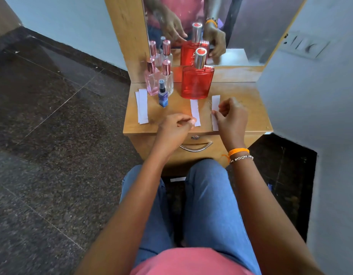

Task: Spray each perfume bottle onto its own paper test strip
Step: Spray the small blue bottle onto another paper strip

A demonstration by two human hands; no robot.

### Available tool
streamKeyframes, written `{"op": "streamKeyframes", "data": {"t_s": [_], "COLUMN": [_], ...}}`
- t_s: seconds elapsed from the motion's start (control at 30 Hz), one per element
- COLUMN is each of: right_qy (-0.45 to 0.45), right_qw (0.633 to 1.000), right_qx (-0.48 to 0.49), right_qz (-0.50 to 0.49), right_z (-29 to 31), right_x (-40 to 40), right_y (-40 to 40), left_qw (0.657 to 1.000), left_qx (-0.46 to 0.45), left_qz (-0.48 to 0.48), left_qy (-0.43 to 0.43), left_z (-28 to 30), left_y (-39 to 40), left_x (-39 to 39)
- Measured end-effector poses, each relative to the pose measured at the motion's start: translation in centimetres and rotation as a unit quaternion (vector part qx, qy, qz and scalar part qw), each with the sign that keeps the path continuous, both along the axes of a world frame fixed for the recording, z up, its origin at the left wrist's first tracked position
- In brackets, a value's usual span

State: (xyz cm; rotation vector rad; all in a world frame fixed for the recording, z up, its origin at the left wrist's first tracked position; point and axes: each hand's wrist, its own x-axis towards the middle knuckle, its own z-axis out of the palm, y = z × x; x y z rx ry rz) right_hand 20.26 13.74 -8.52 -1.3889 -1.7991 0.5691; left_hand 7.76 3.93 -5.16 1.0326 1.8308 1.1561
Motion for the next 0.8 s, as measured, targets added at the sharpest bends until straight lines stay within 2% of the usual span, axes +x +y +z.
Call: {"op": "streamKeyframes", "data": {"t_s": [0.13, 0.2, 0.37, 0.57, 0.7, 0.8], "right_qy": [-0.032, -0.017, 0.076, 0.08, 0.108, 0.154], "right_qw": [0.999, 0.998, 0.986, 0.973, 0.974, 0.965], "right_qx": [0.027, 0.054, 0.06, 0.001, -0.03, -0.058], "right_qz": [-0.007, 0.002, 0.133, 0.215, 0.198, 0.203], "right_z": [-0.3, 0.2, 2.3, 3.2, 3.3, 3.7], "right_x": [0.0, -0.7, -5.4, -10.5, -10.5, -9.5], "right_y": [0.0, -0.4, -2.1, -2.9, -2.7, -3.2], "left_qw": [1.0, 0.998, 0.987, 0.97, 0.969, 0.983], "left_qx": [0.013, 0.025, 0.06, 0.117, 0.131, 0.129], "left_qz": [0.025, 0.06, 0.15, 0.213, 0.211, 0.133], "left_qy": [0.006, 0.009, -0.006, 0.004, -0.008, 0.016], "left_z": [-0.3, -0.4, -0.5, -0.2, -0.5, -0.4], "left_y": [0.0, -0.2, -0.9, -0.9, -0.9, -0.6], "left_x": [-0.2, -0.5, -1.9, -3.8, -4.4, -4.6]}}
